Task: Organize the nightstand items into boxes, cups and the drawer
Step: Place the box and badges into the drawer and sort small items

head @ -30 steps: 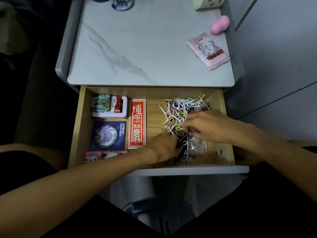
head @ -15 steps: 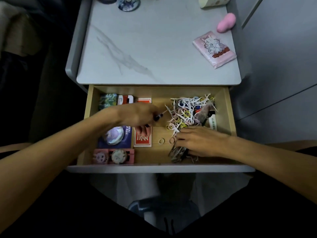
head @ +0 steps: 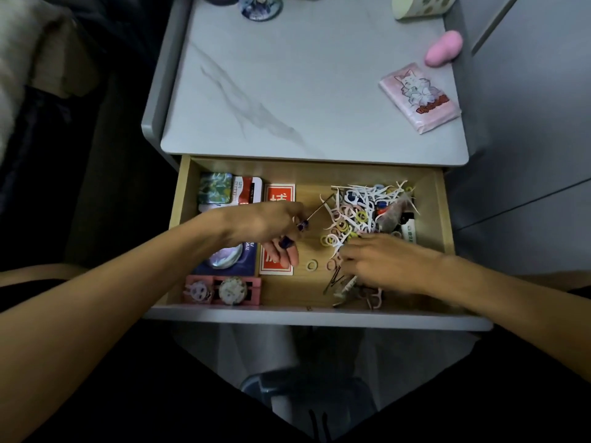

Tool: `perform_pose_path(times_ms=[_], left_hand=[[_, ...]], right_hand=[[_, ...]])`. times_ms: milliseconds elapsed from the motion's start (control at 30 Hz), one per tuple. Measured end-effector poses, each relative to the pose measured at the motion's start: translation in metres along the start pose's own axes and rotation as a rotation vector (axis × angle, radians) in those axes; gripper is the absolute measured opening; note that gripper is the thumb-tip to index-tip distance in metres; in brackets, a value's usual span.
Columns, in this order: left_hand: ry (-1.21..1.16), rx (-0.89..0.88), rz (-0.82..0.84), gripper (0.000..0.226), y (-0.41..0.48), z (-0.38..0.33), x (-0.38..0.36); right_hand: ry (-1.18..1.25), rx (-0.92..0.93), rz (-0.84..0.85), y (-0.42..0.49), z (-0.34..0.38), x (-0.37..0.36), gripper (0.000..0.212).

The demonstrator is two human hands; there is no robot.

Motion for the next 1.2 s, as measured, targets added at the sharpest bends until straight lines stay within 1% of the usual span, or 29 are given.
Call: perform_pose_path(times_ms=[67, 100, 200, 267, 333, 367, 433, 500, 567, 633, 700, 733, 800, 867, 967, 1033, 1100, 1133, 1200], left_hand=[[-0.073, -0.004, -0.010, 0.014, -0.002, 0.002, 0.003], [-0.113, -0.019, -0.020, 0.014, -0.002, 0.002, 0.005], [-0.204, -0.083, -0.053, 0.012, -0.002, 0.000, 0.007], [-0.233, -0.135, -0.062, 0.015, -0.004, -0.004, 0.005], [-0.275, -0.200, -0.076, 0.023, -0.007, -0.010, 0.005], [-0.304, -0.245, -0.099, 0.024, -0.011, -0.016, 0.008], [-0.407, -0.348, -0.141, 0.019, -0.019, -0.027, 0.013], [-0.522, -0.431, -0.152, 0.020, -0.029, -0.036, 0.016], [-0.573, -0.478, -0.204, 0.021, -0.040, -0.040, 0.024], [-0.531, -0.488, -0.281, 0.020, -0.048, -0.040, 0.029], [-0.401, -0.479, -0.397, 0.025, -0.051, -0.040, 0.031], [-0.315, -0.487, -0.465, 0.026, -0.051, -0.041, 0.031], [-0.151, -0.521, -0.575, 0.016, -0.047, -0.044, 0.031], [-0.067, -0.528, -0.621, 0.006, -0.042, -0.045, 0.030], [-0.074, -0.509, -0.622, 0.007, -0.037, -0.045, 0.030], [-0.118, -0.504, -0.650, 0.009, -0.038, -0.044, 0.034], [-0.214, -0.490, -0.645, 0.010, -0.038, -0.042, 0.040], [-0.266, -0.477, -0.605, 0.010, -0.037, -0.040, 0.041], [-0.349, -0.452, -0.426, 0.008, -0.029, -0.040, 0.030]], right_hand=[[0.111, -0.068, -0.039, -0.007, -0.010, 0.015, 0.036], [0.177, -0.111, -0.093, -0.012, -0.017, 0.024, 0.032], [0.341, -0.264, -0.323, -0.031, -0.040, 0.056, 0.019], [0.371, -0.322, -0.402, -0.042, -0.051, 0.069, 0.013], [0.378, -0.343, -0.477, -0.048, -0.057, 0.079, 0.006], [0.392, -0.350, -0.513, -0.050, -0.060, 0.084, 0.007], [0.431, -0.372, -0.592, -0.050, -0.062, 0.093, 0.017], [0.472, -0.384, -0.631, -0.045, -0.061, 0.098, 0.015], [0.515, -0.383, -0.595, -0.036, -0.060, 0.099, 0.007], [0.559, -0.371, -0.516, -0.027, -0.059, 0.095, 0.007], [0.580, -0.359, -0.441, -0.020, -0.056, 0.090, 0.003], [0.583, -0.357, -0.406, -0.017, -0.053, 0.088, 0.006], [0.587, -0.356, -0.345, -0.013, -0.050, 0.085, 0.015], [0.581, -0.359, -0.308, -0.013, -0.049, 0.082, 0.016], [0.594, -0.369, -0.300, -0.018, -0.050, 0.082, 0.011], [0.577, -0.392, -0.284, -0.025, -0.053, 0.082, 0.007], [0.553, -0.459, -0.272, -0.035, -0.063, 0.081, 0.013], [0.555, -0.503, -0.274, -0.042, -0.069, 0.081, 0.018], [0.594, -0.583, -0.309, -0.058, -0.083, 0.078, 0.028]])
Point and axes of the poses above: each hand's wrist, its own y-axis towards the middle knuckle, its own x-axis out of the back of the hand, z = x × y, the point moved 8 cm from there along y, towards the middle knuckle, and after that the axes turned 13 degrees about x, right-handed, at the moved point
